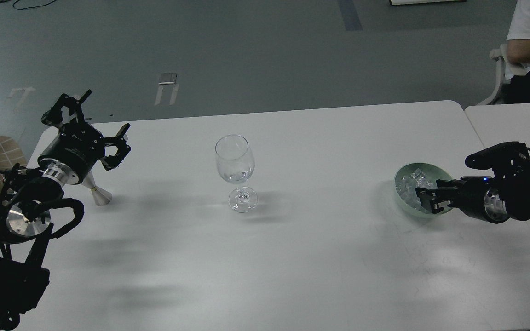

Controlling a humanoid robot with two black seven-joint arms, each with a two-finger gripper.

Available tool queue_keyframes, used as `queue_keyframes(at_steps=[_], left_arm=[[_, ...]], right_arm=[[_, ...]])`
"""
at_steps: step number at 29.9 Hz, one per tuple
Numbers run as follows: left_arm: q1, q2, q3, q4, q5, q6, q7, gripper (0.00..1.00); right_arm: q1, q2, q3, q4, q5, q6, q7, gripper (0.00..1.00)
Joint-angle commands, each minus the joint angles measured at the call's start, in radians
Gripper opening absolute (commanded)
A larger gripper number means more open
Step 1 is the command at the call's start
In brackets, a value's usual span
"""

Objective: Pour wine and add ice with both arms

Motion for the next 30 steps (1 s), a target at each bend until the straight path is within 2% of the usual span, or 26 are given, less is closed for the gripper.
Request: queue_keyframes(at_steps=[1,9,13,17,30], left_arm=[[0.0,-0.001,0.0,0.002,-0.001,0.0,0.0,0.98],[0.0,0.001,-0.001,0.005,-0.001,0.0,0.0,0.98],[0.0,0.002,-0.003,0.005,-0.001,0.0,0.0,0.98],[0.0,0.004,-0.003,0.005,-0.001,0.0,0.0,0.98],[-0.001,0.002,-0.006,-0.002,0.0,0.005,0.003,0.98]], right_arm=[[0.0,0.008,0.001,-0.006,0.001,0.0,0.0,0.46],[-0.002,0.022,0.001,-0.018,0.001,0.0,0.0,0.41],[-0.003,0.022,0.0,-0.017,0.003,0.0,0.0,0.32],[-0.003,0.022,0.0,-0.014,0.003,0.0,0.003,0.0],[0.0,-0.021,0.01,0.015,0.006,-0.002,0.011,0.0]])
